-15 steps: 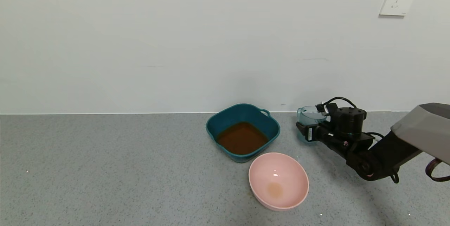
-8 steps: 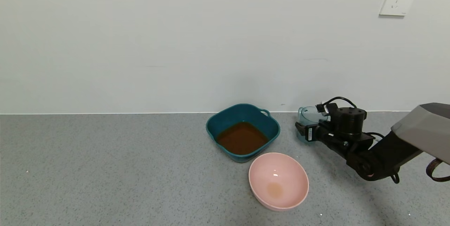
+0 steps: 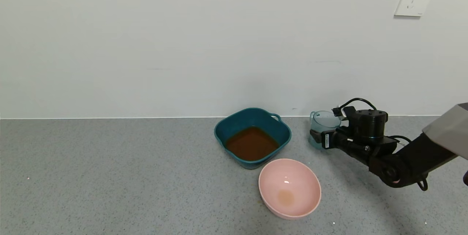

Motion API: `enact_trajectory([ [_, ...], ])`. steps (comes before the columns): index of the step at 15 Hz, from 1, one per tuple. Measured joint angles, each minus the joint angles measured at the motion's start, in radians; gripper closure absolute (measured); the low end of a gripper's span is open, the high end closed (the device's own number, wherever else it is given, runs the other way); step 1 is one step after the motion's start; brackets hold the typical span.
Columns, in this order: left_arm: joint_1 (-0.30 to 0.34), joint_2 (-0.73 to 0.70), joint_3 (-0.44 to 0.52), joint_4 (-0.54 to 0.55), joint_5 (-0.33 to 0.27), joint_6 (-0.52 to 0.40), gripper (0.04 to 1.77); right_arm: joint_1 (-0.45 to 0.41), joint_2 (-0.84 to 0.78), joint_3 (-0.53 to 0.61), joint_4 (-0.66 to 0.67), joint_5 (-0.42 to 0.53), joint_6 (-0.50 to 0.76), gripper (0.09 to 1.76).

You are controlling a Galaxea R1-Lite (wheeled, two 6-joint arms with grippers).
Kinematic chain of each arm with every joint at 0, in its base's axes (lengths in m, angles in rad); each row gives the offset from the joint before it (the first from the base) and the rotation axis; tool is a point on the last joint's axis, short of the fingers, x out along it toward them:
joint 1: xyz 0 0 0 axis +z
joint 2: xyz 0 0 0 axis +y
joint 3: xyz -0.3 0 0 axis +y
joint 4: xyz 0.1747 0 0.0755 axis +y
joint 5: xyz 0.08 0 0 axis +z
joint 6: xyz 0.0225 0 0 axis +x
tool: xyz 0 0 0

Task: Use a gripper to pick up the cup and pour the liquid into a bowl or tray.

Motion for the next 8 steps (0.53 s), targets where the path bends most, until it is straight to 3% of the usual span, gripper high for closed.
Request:
enact_trajectory([
  [8, 0.000, 0.000, 0.000, 0.000, 0.000, 0.000, 0.09, 0.025, -0.223, 0.056, 0.255, 0.005, 0.001, 0.15],
])
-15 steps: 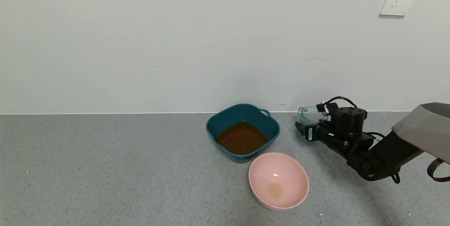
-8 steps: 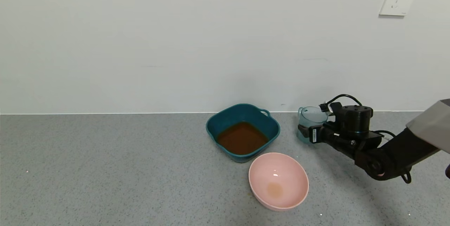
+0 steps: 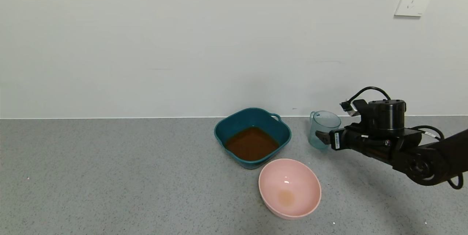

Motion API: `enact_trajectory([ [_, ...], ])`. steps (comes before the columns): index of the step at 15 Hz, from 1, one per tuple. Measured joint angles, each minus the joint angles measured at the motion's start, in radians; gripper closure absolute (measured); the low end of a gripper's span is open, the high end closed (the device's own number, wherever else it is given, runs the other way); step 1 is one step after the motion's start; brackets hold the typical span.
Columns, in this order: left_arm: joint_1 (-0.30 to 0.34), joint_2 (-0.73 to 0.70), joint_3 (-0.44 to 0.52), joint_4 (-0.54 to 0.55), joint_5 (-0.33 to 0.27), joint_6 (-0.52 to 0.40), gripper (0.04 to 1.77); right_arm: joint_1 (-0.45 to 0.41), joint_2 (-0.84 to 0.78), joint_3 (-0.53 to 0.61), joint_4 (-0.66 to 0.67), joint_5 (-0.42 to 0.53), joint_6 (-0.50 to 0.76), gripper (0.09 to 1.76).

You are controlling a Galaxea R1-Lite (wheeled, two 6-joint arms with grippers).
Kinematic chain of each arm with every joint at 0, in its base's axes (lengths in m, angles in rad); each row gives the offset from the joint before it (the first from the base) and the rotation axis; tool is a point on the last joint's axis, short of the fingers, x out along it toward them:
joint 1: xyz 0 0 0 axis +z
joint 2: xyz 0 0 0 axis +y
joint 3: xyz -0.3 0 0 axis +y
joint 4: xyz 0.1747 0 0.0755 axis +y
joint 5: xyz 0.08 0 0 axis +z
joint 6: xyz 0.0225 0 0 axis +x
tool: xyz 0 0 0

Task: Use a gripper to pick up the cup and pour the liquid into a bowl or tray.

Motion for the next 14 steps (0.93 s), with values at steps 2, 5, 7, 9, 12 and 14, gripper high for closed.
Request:
enact_trajectory([
  [2, 0.000, 0.000, 0.000, 0.000, 0.000, 0.000, 0.09, 0.007, -0.095, 0.016, 0.103, 0.000, -0.001, 0.15],
  [5, 0.000, 0.000, 0.000, 0.000, 0.000, 0.000, 0.09, 0.020, -0.260, 0.067, 0.229, -0.007, -0.003, 0.15],
  [7, 0.000, 0.000, 0.000, 0.000, 0.000, 0.000, 0.09, 0.026, -0.374, 0.135, 0.259, -0.013, -0.004, 0.15],
  [9, 0.000, 0.000, 0.000, 0.000, 0.000, 0.000, 0.09, 0.029, -0.481, 0.211, 0.271, -0.016, -0.005, 0.15],
  [12, 0.000, 0.000, 0.000, 0.000, 0.000, 0.000, 0.09, 0.029, -0.634, 0.307, 0.275, -0.063, -0.005, 0.15],
  [14, 0.000, 0.000, 0.000, 0.000, 0.000, 0.000, 0.09, 0.030, -0.741, 0.361, 0.284, -0.087, -0.006, 0.15],
])
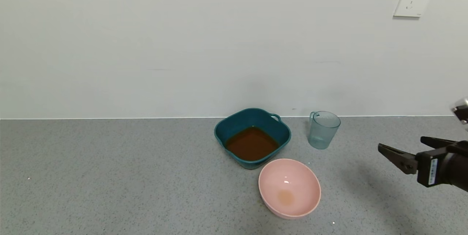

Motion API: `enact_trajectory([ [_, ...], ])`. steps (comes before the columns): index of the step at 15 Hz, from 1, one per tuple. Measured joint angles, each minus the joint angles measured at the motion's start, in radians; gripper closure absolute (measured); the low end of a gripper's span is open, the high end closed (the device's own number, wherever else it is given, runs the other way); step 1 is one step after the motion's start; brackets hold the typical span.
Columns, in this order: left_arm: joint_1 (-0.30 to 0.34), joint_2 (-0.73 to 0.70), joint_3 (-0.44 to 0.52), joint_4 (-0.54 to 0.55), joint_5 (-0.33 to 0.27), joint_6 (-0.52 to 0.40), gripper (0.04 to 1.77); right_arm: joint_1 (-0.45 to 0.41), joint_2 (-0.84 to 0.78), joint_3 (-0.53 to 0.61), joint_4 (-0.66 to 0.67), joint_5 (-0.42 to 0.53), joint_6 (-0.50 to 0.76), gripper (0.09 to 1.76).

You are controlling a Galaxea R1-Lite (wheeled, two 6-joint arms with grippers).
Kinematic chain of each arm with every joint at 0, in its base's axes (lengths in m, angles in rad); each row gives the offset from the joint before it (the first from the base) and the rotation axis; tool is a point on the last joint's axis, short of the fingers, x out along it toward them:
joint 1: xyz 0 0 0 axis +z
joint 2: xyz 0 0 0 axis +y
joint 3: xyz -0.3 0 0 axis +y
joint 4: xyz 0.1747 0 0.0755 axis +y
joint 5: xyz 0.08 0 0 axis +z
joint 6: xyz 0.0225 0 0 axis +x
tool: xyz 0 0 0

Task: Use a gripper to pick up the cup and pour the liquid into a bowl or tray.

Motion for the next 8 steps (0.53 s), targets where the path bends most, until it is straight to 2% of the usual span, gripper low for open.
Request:
enact_trajectory([
  [2, 0.000, 0.000, 0.000, 0.000, 0.000, 0.000, 0.09, 0.000, -0.114, 0.033, 0.072, -0.030, -0.003, 0.15],
  [8, 0.000, 0.000, 0.000, 0.000, 0.000, 0.000, 0.09, -0.011, -0.506, 0.044, 0.423, -0.129, -0.087, 0.15],
])
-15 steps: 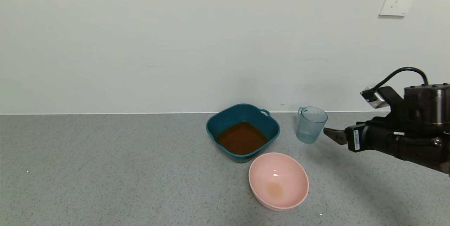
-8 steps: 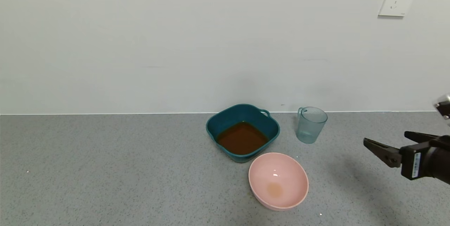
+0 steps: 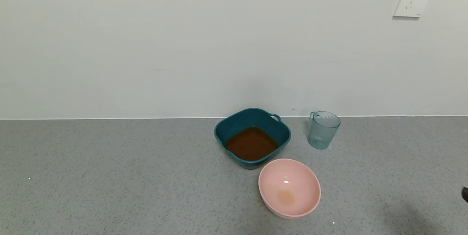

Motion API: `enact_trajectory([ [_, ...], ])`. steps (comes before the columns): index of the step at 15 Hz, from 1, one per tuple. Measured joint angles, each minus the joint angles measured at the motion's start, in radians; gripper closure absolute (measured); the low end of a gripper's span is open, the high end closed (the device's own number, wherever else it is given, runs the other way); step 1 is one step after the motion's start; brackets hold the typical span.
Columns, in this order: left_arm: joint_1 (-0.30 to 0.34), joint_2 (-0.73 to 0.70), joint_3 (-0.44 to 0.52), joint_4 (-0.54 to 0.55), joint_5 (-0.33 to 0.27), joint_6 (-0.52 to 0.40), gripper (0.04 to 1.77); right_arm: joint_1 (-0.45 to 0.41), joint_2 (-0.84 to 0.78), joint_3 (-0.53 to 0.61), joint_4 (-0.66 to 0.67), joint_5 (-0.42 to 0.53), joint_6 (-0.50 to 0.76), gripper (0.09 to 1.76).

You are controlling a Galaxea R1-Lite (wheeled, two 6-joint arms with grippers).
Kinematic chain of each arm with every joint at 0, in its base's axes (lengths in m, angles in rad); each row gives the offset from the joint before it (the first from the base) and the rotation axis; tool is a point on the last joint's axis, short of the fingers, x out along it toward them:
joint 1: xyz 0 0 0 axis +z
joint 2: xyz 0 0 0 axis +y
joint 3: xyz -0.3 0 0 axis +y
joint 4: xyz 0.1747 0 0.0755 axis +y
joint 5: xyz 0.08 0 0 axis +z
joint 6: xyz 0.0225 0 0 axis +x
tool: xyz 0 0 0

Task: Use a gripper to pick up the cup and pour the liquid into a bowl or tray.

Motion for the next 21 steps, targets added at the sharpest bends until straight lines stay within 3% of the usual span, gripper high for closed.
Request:
enact_trajectory([
  [8, 0.000, 0.000, 0.000, 0.000, 0.001, 0.000, 0.09, -0.238, -0.239, -0.013, 0.059, -0.042, -0.040, 0.15],
  [14, 0.000, 0.000, 0.000, 0.000, 0.001, 0.000, 0.09, -0.242, -0.405, 0.063, 0.063, 0.142, -0.028, 0.15],
  [21, 0.000, 0.000, 0.000, 0.000, 0.001, 0.000, 0.09, -0.243, -0.620, 0.224, 0.047, 0.260, 0.054, 0.15],
])
